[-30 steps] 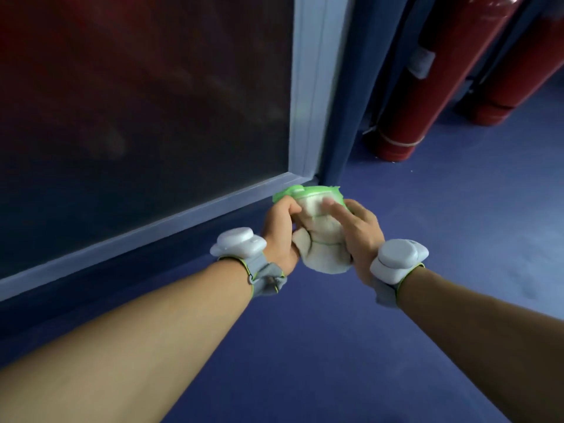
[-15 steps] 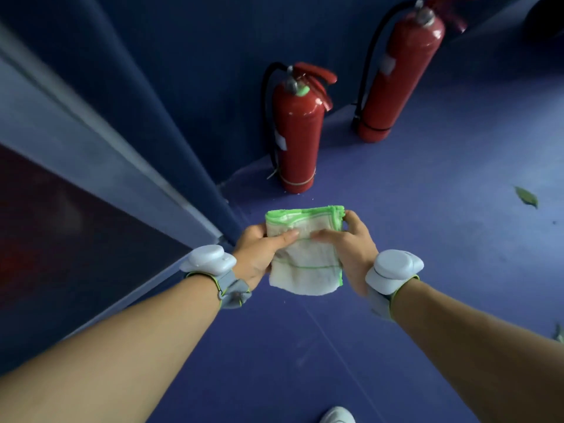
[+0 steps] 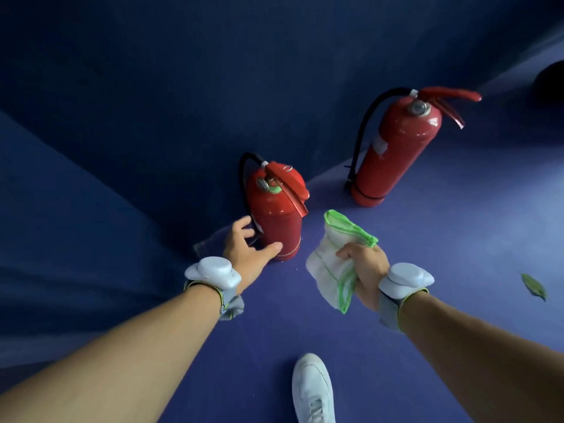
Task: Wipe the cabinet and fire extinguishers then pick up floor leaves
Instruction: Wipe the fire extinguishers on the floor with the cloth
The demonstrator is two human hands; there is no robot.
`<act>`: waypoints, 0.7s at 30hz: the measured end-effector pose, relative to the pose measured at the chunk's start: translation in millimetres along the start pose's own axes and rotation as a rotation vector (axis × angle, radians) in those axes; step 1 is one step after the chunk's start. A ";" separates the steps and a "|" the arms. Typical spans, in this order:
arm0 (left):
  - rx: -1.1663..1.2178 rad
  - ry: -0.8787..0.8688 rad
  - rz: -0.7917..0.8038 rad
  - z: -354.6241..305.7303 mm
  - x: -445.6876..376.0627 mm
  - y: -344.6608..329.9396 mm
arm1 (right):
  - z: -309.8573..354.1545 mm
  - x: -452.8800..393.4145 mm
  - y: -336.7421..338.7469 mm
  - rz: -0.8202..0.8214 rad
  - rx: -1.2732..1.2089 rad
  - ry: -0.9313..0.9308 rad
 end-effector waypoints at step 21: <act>0.164 -0.423 -0.522 -27.5 -81.6 -54.8 | 78.1 -96.8 -182.8 0.686 0.226 0.473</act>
Point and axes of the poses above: each hand's wrist, its own x-axis away from the middle knuckle, its own y-axis out of the back of the hand, z = x × y, the point moved 10 cm from there along -x, towards the middle knuckle, and after that the axes turned 15 degrees about -z, right-handed, at the moved point
